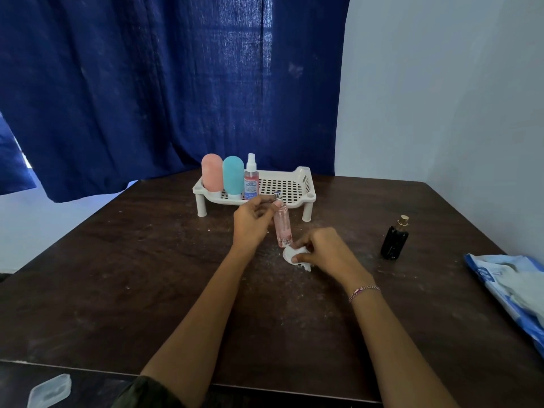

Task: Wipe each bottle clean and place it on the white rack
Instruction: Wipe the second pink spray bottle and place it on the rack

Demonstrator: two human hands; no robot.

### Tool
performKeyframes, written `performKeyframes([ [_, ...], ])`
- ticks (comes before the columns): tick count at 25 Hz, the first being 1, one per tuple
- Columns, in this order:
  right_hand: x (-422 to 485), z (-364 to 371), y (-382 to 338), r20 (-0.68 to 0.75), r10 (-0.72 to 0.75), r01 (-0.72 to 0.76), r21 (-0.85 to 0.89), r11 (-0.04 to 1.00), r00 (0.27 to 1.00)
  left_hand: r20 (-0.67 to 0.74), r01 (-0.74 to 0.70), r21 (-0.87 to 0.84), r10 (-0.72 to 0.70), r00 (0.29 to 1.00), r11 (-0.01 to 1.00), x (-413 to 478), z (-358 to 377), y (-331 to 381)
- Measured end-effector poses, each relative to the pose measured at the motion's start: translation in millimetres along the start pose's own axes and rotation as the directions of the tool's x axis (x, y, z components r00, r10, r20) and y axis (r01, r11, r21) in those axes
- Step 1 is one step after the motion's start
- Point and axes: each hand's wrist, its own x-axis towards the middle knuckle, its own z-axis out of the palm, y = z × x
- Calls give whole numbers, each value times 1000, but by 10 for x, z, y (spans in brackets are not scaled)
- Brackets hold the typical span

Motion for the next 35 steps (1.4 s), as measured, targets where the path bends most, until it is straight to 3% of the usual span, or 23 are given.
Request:
performKeyframes([
  [2, 0, -27, -2, -12, -4, 4, 3, 1000, 1000, 11, 5, 13, -5, 1000, 1000, 16, -5, -6],
  [4, -2, -101, 3, -128, 44, -32, 95, 995, 991, 22, 25, 15, -25, 999, 1000, 26, -9, -3],
  [7, -29, -181, 12, -420, 148, 27, 383, 924, 895, 62, 20, 5, -21, 998, 1000, 25, -7, -11],
  [10, -25, -137, -27, -555, 141, 131, 421, 897, 820, 117, -9, -29, 13, 993, 1000, -20, 9, 23],
  [16, 56, 8, -89, -568, 95, 163, 387, 907, 818, 186, -72, -27, 75, 980, 997, -49, 14, 46],
  [21, 53, 41, -126, -509, 83, 188, 459, 868, 857, 124, -64, -68, 72, 990, 996, -69, 17, 55],
  [28, 27, 76, -164, -656, -69, 161, 81, 984, 751, 88, -109, -44, 113, 990, 993, -62, 29, 58],
  [32, 17, 108, -207, -608, -199, 279, 39, 959, 769, 96, -119, -70, 126, 987, 990, -65, 1, 80],
  [35, 28, 106, -166, -604, -212, 266, 0, 964, 769, 100, -116, -70, 123, 987, 991, -70, -5, 81],
])
